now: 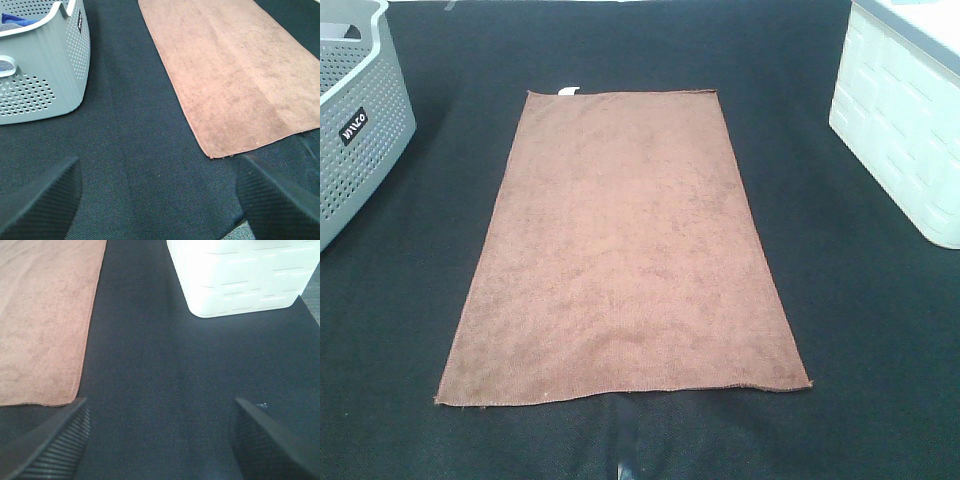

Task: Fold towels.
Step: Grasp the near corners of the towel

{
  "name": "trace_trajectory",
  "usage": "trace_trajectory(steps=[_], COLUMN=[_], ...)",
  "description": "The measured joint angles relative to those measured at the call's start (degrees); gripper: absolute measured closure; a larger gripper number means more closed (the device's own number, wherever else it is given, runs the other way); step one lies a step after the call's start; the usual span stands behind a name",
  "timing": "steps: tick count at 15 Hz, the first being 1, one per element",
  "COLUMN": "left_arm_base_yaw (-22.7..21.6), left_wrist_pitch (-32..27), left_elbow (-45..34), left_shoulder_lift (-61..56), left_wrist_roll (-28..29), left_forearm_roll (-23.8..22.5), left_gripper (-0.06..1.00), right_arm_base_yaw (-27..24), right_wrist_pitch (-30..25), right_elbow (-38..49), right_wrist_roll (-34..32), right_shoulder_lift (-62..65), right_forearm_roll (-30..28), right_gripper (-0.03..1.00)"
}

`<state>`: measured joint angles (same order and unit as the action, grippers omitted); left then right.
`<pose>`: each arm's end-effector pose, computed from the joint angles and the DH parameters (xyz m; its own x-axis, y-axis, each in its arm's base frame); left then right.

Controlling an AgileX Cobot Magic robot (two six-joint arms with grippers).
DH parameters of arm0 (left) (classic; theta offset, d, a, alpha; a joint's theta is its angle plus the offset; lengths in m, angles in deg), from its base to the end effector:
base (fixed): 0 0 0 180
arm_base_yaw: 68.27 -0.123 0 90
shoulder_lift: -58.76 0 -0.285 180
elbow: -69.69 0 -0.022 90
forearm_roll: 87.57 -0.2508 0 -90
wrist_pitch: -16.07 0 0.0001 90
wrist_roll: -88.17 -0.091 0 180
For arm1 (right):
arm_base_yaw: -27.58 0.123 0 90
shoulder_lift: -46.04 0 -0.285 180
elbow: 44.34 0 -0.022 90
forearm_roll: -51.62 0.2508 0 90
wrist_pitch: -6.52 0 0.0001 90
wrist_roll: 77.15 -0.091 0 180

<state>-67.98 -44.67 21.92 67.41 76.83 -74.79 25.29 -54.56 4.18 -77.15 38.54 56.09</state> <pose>-0.0052 -0.0175 0.2829 -0.4296 0.0879 -0.8987 0.2160 0.9764 -0.0077 -0.0058 0.0064 0.2773 -0.4545 0.0559 -0.8890 -0.0037 0.9979 0.0646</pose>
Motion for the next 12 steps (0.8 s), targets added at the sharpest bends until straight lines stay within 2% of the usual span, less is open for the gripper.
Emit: trace_trajectory(steps=[12], left_arm_base_yaw=[0.0], left_wrist_pitch=[0.0], left_elbow=[0.0], left_shoulder_lift=[0.0], left_wrist_roll=[0.0], left_forearm_roll=[0.0], left_gripper=[0.14], right_arm_base_yaw=[0.0], right_wrist_pitch=[0.0], right_elbow=[0.0], right_wrist_roll=[0.0], right_shoulder_lift=[0.0], right_forearm_roll=[0.0], right_gripper=[0.21])
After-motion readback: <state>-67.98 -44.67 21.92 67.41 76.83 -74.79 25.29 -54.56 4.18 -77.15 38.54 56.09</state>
